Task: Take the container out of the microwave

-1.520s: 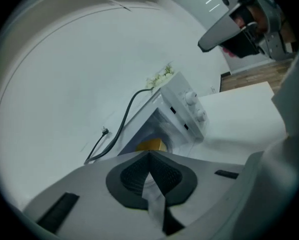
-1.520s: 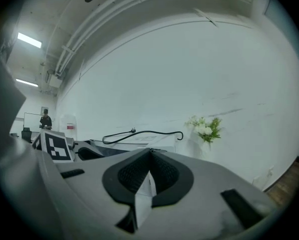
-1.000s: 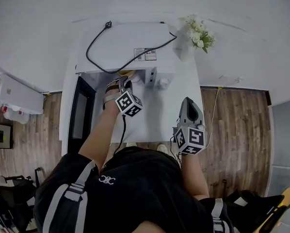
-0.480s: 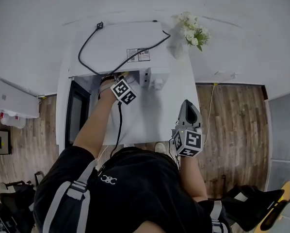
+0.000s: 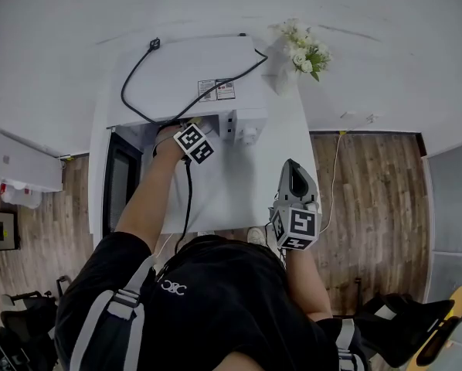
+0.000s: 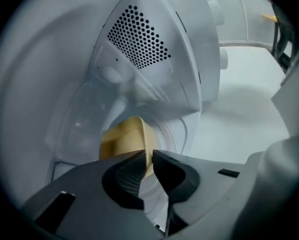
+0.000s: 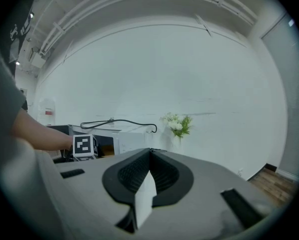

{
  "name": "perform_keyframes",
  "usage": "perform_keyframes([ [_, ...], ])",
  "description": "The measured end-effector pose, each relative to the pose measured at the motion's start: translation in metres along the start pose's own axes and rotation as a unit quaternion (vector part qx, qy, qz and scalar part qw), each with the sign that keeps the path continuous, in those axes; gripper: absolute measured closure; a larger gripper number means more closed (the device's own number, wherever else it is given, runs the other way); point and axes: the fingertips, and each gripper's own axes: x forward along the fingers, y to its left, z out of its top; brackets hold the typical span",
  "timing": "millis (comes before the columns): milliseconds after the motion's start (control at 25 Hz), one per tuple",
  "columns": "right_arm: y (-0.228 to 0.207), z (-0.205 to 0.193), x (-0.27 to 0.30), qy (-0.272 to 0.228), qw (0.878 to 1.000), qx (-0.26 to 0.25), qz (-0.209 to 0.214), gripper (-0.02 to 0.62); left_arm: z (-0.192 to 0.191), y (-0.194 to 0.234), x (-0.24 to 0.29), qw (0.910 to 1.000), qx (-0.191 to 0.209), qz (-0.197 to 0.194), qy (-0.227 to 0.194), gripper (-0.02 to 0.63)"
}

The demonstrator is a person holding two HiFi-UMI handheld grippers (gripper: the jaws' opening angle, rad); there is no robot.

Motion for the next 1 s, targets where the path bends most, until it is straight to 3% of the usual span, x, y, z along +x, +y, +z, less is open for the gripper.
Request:
perform_keyframes([
  [480,0.004,0.0,0.012,-0.002,0.999,0.012,0.031,0.592,-0.011,-0.001,-0.033,0.9999,0.007,0.005,0.009,0.545],
  [1000,0.029,0.001,0.026,-0.002,0.993,0.01,0.116,0.592,-0.039,-0.032,-0.091,0.9992,-0.028,0.009,0.028,0.545],
])
